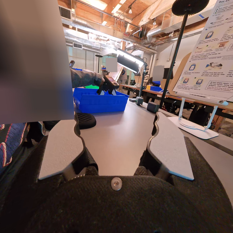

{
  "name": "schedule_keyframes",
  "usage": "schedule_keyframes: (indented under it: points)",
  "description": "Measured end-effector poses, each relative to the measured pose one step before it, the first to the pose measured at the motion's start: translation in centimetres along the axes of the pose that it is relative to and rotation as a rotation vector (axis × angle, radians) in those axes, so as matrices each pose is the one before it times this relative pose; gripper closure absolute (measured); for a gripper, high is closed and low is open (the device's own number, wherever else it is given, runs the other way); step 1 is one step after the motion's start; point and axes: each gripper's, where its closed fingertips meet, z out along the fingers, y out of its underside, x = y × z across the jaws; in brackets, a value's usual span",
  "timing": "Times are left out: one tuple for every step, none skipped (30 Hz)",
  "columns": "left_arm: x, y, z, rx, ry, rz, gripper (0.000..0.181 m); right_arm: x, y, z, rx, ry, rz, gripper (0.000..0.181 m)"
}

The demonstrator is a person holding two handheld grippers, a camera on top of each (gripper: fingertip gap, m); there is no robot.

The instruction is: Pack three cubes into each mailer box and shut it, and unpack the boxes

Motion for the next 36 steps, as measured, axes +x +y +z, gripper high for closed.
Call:
schedule_keyframes:
  points:
    - [-0.011, -0.090, 0.018, 0.0176, 0.0022, 0.0011, 0.044, -0.018, -0.032, -0.010, 0.0034, -0.0006, 0.0004, 0.068]
    - [-0.021, -0.056, -0.022, 0.0113, -0.0009, 0.0024, 0.045, -0.008, -0.015, -0.007, 0.0024, -0.0004, 0.0005, 0.068]
    - [-0.008, -0.013, -0.022, 0.0033, -0.0032, 0.0021, 0.046, -0.007, 0.023, 0.003, -0.0002, 0.0005, -0.0001, 0.068]
    - [-0.010, 0.052, -0.057, -0.0054, -0.0061, 0.0028, 0.046, 0.021, 0.057, 0.009, -0.0023, 0.0007, -0.0013, 0.068]
    - [-0.063, 0.148, -0.130, -0.0144, -0.0126, 0.0079, 0.047, 0.027, 0.064, 0.027, -0.0026, 0.0014, -0.0013, 0.068]
    - [-0.104, 0.245, -0.230, -0.0201, -0.0157, 0.0132, 0.048, 0.011, 0.064, 0.018, -0.0027, 0.0001, 0.0002, 0.068]
    - [-0.031, 0.148, -0.369, -0.0112, -0.0085, 0.0066, 0.049, -0.007, 0.068, 0.025, -0.0029, -0.0006, -0.0002, 0.068]
    - [-0.040, 0.049, -0.472, -0.0026, -0.0049, -0.0036, 0.049, -0.016, 0.045, 0.027, -0.0029, -0.0008, -0.0017, 0.068]
    - [-0.156, 0.086, -0.576, -0.0056, -0.0106, -0.0071, 0.049, -0.025, 0.032, 0.012, -0.0016, -0.0004, -0.0021, 0.068]
    - [-0.233, 0.127, -0.674, -0.0075, -0.0157, -0.0025, 0.049, -0.024, -0.017, 0.010, 0.0004, -0.0006, -0.0018, 0.068]
    - [-0.315, 0.081, -0.699, -0.0043, -0.0219, 0.0009, 0.049, -0.004, -0.025, -0.003, 0.0014, 0.0006, -0.0022, 0.068]
    - [-0.335, 0.099, -0.740, -0.0071, -0.0228, -0.0001, 0.049, 0.014, -0.039, -0.008, 0.0017, 0.0013, -0.0017, 0.068]
    - [-0.300, 0.110, -0.773, -0.0109, -0.0210, -0.0008, 0.049, -0.013, -0.035, -0.004, 0.0023, -0.0004, 0.0002, 0.068]
    - [-0.296, 0.088, -0.837, -0.0121, -0.0219, 0.0019, 0.049, -0.019, -0.048, -0.011, 0.0024, -0.0008, 0.0007, 0.068]
    - [-0.318, 0.034, -0.904, -0.0107, -0.0237, 0.0040, 0.049, -0.009, -0.034, 0.003, 0.0016, -0.0001, 0.0001, 0.068]
    - [-0.340, -0.014, -0.997, -0.0097, -0.0245, 0.0033, 0.049, 0.001, -0.011, 0.004, 0.0007, 0.0005, -0.0007, 0.068]
    - [-0.375, -0.022, -1.068, -0.0091, -0.0234, 0.0018, 0.049, 0.006, 0.019, -0.001, -0.0008, 0.0013, -0.0016, 0.068]
    - [-0.472, 0.046, -1.175, -0.0125, -0.0259, -0.0015, 0.049, -0.015, 0.031, 0.009, -0.0023, 0.0003, -0.0021, 0.068]
    - [-0.590, 0.059, -1.245, -0.0116, -0.0275, -0.0059, 0.049, -0.036, 0.009, 0.007, -0.0015, -0.0011, -0.0014, 0.068]
    - [-0.693, -0.075, -1.308, -0.0015, -0.0306, -0.0098, 0.049, -0.055, -0.015, 0.010, 0.0008, -0.0015, -0.0007, 0.068]
    - [-0.719, -0.275, -1.324, 0.0075, -0.0299, -0.0132, 0.049, -0.052, -0.009, 0.011, 0.0011, -0.0008, -0.0002, 0.068]
    - [-0.568, -0.521, -1.314, 0.0126, -0.0228, -0.0145, 0.049, -0.039, 0.027, 0.004, -0.0014, -0.0010, -0.0010, 0.068]
    - [-0.344, -0.910, -1.219, 0.0203, -0.0162, -0.0095, 0.049, -0.013, 0.094, 0.016, -0.0046, 0.0007, -0.0030, 0.068]
    - [0.065, -1.361, -1.061, 0.0282, -0.0020, 0.0018, 0.049, 0.001, 0.165, 0.028, -0.0095, 0.0017, -0.0054, 0.069]
    - [0.484, -1.660, -0.892, 0.0259, 0.0078, 0.0167, 0.049, -0.024, 0.248, 0.042, -0.0154, 0.0003, -0.0071, 0.069]
    - [0.667, -1.845, -0.684, 0.0218, 0.0067, 0.0290, 0.049, -0.066, 0.250, 0.058, -0.0163, -0.0015, -0.0048, 0.069]
    - [0.713, -1.959, -0.502, 0.0157, 0.0021, 0.0363, 0.049, -0.086, 0.228, 0.067, -0.0139, -0.0034, -0.0028, 0.069]
    - [0.750, -2.055, -0.312, 0.0150, 0.0023, 0.0383, 0.049, -0.094, 0.173, 0.072, -0.0108, -0.0038, -0.0016, 0.068]
    - [0.794, -2.145, -0.131, 0.0180, 0.0050, 0.0346, 0.049, -0.071, 0.127, 0.062, -0.0084, -0.0025, -0.0016, 0.068]
    - [0.760, -2.223, 0.072, 0.0241, 0.0072, 0.0284, 0.049, -0.061, 0.072, 0.032, -0.0056, -0.0016, -0.0028, 0.068]
    - [0.701, -2.249, 0.268, 0.0290, 0.0067, 0.0224, 0.049, -0.013, 0.050, 0.011, -0.0032, -0.0002, -0.0037, 0.068]
    - [0.643, -2.198, 0.485, 0.0323, 0.0076, 0.0156, 0.049, 0.027, 0.062, 0.009, -0.0039, 0.0020, -0.0027, 0.068]
    - [0.632, -2.004, 0.692, 0.0251, 0.0103, 0.0085, 0.049, 0.061, 0.120, 0.011, -0.0069, 0.0031, -0.0006, 0.068]
    - [0.639, -1.823, 0.848, 0.0221, 0.0104, 0.0045, 0.049, 0.053, 0.162, 0.029, -0.0104, 0.0018, 0.0003, 0.068]
    - [0.756, -1.762, 1.005, 0.0245, 0.0185, 0.0015, 0.049, 0.032, 0.190, 0.062, -0.0125, 0.0013, 0.0000, 0.068]
    - [0.960, -1.537, 1.153, 0.0150, 0.0325, -0.0027, 0.049, 0.048, 0.220, 0.064, -0.0145, 0.0036, -0.0017, 0.068]
